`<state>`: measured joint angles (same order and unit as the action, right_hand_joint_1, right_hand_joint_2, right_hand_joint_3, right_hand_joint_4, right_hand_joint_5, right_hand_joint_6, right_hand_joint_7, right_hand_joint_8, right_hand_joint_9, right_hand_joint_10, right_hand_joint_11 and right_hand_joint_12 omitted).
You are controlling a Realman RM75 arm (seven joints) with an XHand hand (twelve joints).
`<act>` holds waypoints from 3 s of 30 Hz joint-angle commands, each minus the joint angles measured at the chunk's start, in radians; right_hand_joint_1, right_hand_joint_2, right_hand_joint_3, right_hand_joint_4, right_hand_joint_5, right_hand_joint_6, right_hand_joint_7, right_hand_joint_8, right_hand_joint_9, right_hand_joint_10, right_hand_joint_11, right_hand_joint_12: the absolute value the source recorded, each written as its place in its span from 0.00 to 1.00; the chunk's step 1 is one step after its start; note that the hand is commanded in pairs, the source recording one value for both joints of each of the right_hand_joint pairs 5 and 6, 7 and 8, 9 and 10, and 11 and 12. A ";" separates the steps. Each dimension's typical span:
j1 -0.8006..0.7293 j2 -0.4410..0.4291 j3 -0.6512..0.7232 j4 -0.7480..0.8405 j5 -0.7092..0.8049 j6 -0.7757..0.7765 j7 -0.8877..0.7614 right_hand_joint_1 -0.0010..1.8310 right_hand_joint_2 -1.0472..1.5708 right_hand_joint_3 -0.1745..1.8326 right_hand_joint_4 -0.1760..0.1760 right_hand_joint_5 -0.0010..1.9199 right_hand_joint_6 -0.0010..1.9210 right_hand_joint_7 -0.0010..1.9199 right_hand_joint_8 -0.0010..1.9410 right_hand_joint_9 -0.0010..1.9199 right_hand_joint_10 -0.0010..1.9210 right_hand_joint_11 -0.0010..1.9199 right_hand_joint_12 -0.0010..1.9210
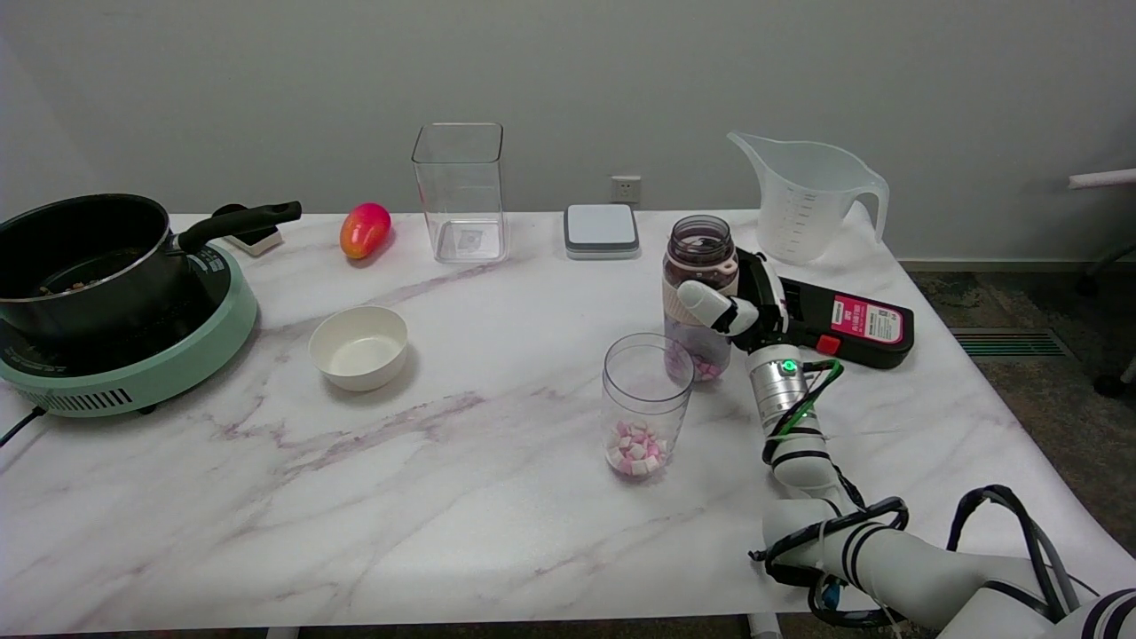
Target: Place the bottle onto the table.
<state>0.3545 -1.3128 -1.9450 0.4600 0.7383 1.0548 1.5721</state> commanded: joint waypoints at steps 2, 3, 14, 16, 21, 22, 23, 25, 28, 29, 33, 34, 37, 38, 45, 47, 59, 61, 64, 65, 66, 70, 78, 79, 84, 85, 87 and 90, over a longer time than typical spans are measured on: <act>-0.011 0.002 -0.001 0.003 0.001 0.003 0.004 0.68 0.66 0.55 0.50 0.75 0.75 0.92 0.91 0.79 0.79 0.68 0.68; -0.011 0.002 -0.001 0.003 0.001 0.003 0.004 0.68 0.65 0.56 0.50 0.75 0.75 0.92 0.91 0.79 0.79 0.68 0.68; -0.016 0.007 -0.001 0.003 -0.001 0.004 0.004 0.68 0.51 0.69 0.50 0.64 0.64 0.83 0.82 0.73 0.73 0.64 0.64; -0.016 0.007 -0.001 0.003 0.000 0.004 0.004 0.68 0.49 0.70 0.50 0.62 0.62 0.82 0.81 0.72 0.72 0.63 0.63; -0.019 0.007 -0.001 0.003 0.000 0.006 0.004 0.69 0.37 0.73 0.50 0.51 0.51 0.75 0.74 0.65 0.65 0.60 0.60; -0.019 0.007 -0.001 0.003 0.000 0.006 0.004 0.69 0.36 0.73 0.50 0.50 0.50 0.75 0.74 0.64 0.64 0.59 0.59; -0.019 0.007 -0.001 0.003 0.000 0.006 0.004 0.69 0.34 0.73 0.50 0.49 0.49 0.74 0.73 0.62 0.62 0.59 0.59; -0.019 0.007 -0.001 0.003 0.000 0.006 0.004 0.68 0.32 0.73 0.50 0.48 0.48 0.73 0.72 0.60 0.60 0.57 0.57; -0.019 0.007 -0.001 0.003 0.000 0.006 0.004 0.68 0.28 0.74 0.50 0.46 0.46 0.71 0.71 0.55 0.55 0.54 0.54; -0.020 0.008 -0.001 0.003 0.000 0.007 0.004 0.68 0.28 0.74 0.50 0.45 0.45 0.71 0.70 0.55 0.55 0.53 0.53; -0.022 0.008 0.000 0.004 0.000 0.009 0.004 0.68 0.27 0.74 0.50 0.44 0.44 0.70 0.69 0.53 0.53 0.52 0.52; -0.022 0.008 0.000 0.004 0.000 0.011 0.004 0.68 0.26 0.74 0.50 0.44 0.44 0.70 0.69 0.53 0.53 0.51 0.51; -0.025 0.011 0.002 0.004 0.000 0.011 0.004 0.68 0.26 0.71 0.50 0.43 0.43 0.69 0.68 0.52 0.52 0.51 0.51; -0.025 0.011 0.002 0.004 0.000 0.012 0.004 0.68 0.26 0.71 0.50 0.43 0.43 0.69 0.68 0.52 0.52 0.51 0.51; -0.038 0.027 0.005 0.008 0.000 0.023 0.004 0.68 0.27 0.69 0.50 0.42 0.42 0.68 0.68 0.52 0.52 0.51 0.51; -0.042 0.034 0.005 0.008 0.001 0.026 0.004 0.68 0.27 0.69 0.50 0.42 0.42 0.68 0.67 0.51 0.51 0.51 0.51; -0.066 0.065 0.014 0.028 0.001 0.035 0.004 0.67 0.24 0.70 0.50 0.39 0.39 0.66 0.65 0.50 0.50 0.51 0.51; -0.068 0.069 0.014 0.030 0.001 0.035 0.004 0.67 0.24 0.69 0.50 0.38 0.38 0.66 0.65 0.50 0.50 0.52 0.52; -0.071 0.077 0.014 0.033 0.001 0.035 0.004 0.67 0.24 0.69 0.50 0.38 0.38 0.65 0.65 0.50 0.50 0.52 0.52; -0.071 0.080 0.014 0.034 0.001 0.035 0.004 0.67 0.24 0.69 0.50 0.38 0.38 0.65 0.65 0.50 0.50 0.52 0.52; -0.072 0.082 0.015 0.037 0.001 0.035 0.004 0.67 0.24 0.69 0.50 0.38 0.38 0.65 0.64 0.50 0.50 0.52 0.52; -0.075 0.091 0.016 0.048 0.001 0.031 0.004 0.67 0.23 0.69 0.50 0.37 0.37 0.65 0.64 0.50 0.50 0.52 0.52; -0.072 0.103 0.016 0.056 -0.003 0.025 0.004 0.67 0.22 0.68 0.50 0.36 0.36 0.64 0.64 0.50 0.50 0.52 0.52; -0.071 0.104 0.016 0.056 -0.005 0.023 0.004 0.67 0.22 0.68 0.50 0.36 0.36 0.64 0.63 0.50 0.50 0.52 0.52; -0.068 0.104 0.016 0.058 -0.007 0.014 0.004 0.67 0.21 0.66 0.50 0.34 0.34 0.63 0.62 0.50 0.50 0.52 0.52; -0.068 0.104 0.016 0.058 -0.007 0.014 0.004 0.67 0.21 0.66 0.50 0.34 0.34 0.63 0.62 0.50 0.50 0.52 0.52; -0.066 0.104 0.015 0.058 -0.006 0.011 0.004 0.67 0.21 0.66 0.50 0.34 0.34 0.63 0.62 0.49 0.49 0.52 0.52; -0.064 0.104 0.014 0.058 -0.007 0.005 0.004 0.67 0.21 0.66 0.50 0.33 0.33 0.63 0.62 0.49 0.49 0.52 0.52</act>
<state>0.2861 -1.2193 -1.9305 0.5091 0.7349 1.0790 1.5761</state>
